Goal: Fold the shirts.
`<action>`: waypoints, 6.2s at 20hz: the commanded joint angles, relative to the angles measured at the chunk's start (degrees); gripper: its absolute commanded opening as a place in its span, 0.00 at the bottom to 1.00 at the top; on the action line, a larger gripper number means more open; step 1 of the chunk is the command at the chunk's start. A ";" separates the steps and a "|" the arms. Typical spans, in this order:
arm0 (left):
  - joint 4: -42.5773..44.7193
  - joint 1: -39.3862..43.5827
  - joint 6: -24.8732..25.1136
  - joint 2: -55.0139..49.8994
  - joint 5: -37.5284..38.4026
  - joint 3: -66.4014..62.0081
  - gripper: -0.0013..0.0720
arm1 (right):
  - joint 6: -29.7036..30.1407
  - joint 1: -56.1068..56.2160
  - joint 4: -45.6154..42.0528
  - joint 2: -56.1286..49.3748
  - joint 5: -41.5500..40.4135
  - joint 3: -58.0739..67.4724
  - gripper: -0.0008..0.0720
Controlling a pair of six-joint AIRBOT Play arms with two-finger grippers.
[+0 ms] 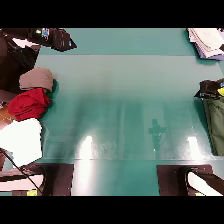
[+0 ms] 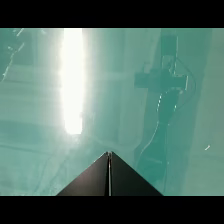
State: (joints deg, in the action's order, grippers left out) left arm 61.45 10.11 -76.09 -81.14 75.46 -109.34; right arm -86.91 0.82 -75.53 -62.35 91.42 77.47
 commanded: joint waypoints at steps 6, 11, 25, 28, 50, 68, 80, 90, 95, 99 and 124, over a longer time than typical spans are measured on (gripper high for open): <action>0.02 0.02 0.00 0.02 -0.02 0.00 0.05 | -0.02 0.07 0.07 0.04 0.02 -0.02 0.04; 0.02 0.02 0.00 0.02 -0.02 0.00 0.05 | -0.02 0.07 0.61 0.04 -1.27 -0.02 0.04; 43.98 -10.88 -21.94 -3.56 -6.97 19.47 0.92 | -0.02 0.09 0.59 0.04 -5.75 -0.02 0.04; 43.89 -15.74 -24.57 -4.59 -12.87 26.88 0.92 | -0.04 0.09 0.59 0.04 -5.81 -0.02 0.04; -0.24 -5.49 16.09 5.77 -10.16 -1.95 0.05 | -0.07 0.13 1.01 0.04 -12.41 18.51 0.04; -10.45 -0.46 5.05 -10.69 4.39 2.58 0.85 | -0.07 0.11 2.32 -0.02 -8.92 30.38 0.04; -26.80 1.75 7.58 -8.07 -18.51 40.76 0.85 | -0.09 0.13 5.46 -1.44 -8.24 24.44 0.04; -29.55 9.09 9.07 -14.43 -32.48 38.58 0.85 | -0.07 0.11 5.42 0.59 -8.72 18.25 0.04; -29.77 10.19 11.67 -14.29 -29.00 35.74 0.05 | -0.07 0.11 5.44 2.78 -11.39 14.32 0.04; -25.64 3.89 12.04 -9.29 -12.74 27.17 0.05 | -0.07 0.09 5.57 3.21 -11.41 7.91 0.05; -15.08 -9.44 9.86 13.42 3.74 16.02 0.05 | 14.47 22.21 29.92 -33.40 -14.75 -9.92 0.26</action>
State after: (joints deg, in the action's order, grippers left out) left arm 45.78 0.71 -66.13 -67.77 79.15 -93.25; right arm -73.14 20.14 -45.84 -95.02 75.72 69.63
